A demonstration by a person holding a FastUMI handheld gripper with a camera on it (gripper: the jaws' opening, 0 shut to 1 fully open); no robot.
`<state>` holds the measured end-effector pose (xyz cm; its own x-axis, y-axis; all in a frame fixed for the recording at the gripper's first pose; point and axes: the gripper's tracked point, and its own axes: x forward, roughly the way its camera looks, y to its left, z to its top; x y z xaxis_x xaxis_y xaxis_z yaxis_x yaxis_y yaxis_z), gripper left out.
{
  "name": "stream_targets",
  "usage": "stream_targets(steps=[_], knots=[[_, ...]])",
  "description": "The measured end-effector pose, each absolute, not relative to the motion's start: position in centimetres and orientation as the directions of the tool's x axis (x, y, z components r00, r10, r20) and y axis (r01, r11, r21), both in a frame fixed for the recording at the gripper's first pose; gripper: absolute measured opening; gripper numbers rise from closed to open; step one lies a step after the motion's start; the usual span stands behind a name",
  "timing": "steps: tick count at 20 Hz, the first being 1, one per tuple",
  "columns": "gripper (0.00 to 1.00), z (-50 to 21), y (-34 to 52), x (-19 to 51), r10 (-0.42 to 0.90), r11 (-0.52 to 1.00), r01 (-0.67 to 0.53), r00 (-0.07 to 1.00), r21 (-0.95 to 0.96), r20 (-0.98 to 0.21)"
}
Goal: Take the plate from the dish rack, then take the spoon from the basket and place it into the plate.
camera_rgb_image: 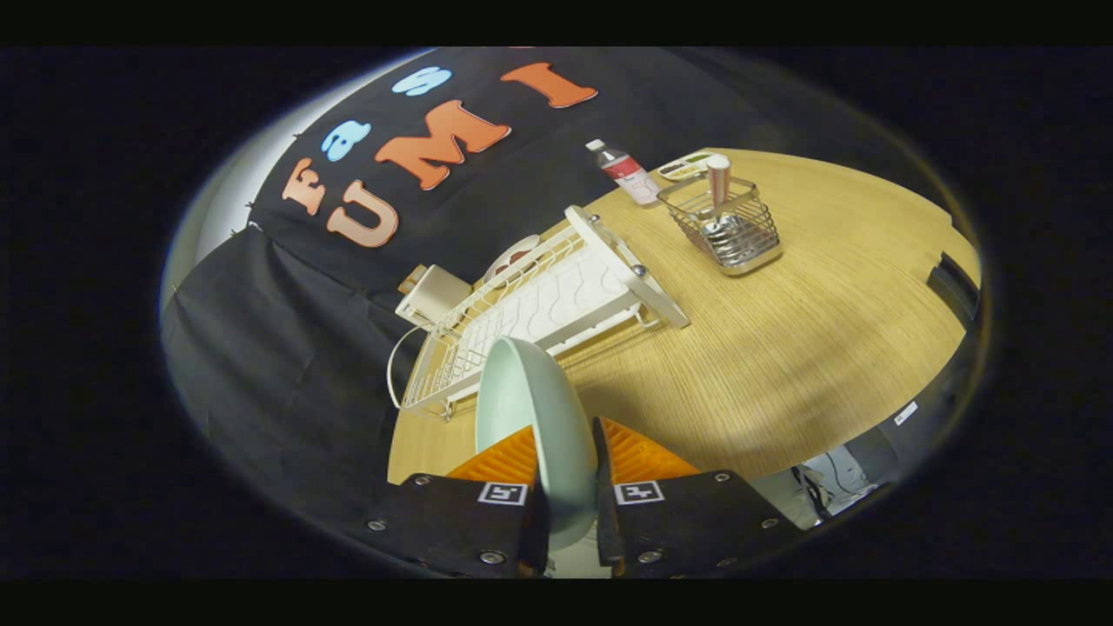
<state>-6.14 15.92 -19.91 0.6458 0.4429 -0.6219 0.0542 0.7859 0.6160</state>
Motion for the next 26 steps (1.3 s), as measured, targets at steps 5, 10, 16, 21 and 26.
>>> stream_targets(steps=[5, 10, 16, 21, 26], knots=[[0.22, -22.4, 16.4, -6.2, 0.457, 0.771, 0.093, 0.608, 0.631, -0.649], [0.25, -22.9, 16.2, -5.8, 0.463, 0.773, 0.101, 0.585, 0.626, -0.666], [0.46, -22.9, 13.4, -4.6, 0.397, 0.828, 0.082, 0.613, 0.555, -0.683], [0.91, -21.1, 7.2, -2.0, 0.218, 0.919, 0.071, 0.729, 0.388, -0.649], [0.98, -17.1, 2.0, 0.9, 0.046, 0.978, 0.069, 0.848, 0.196, -0.527]])
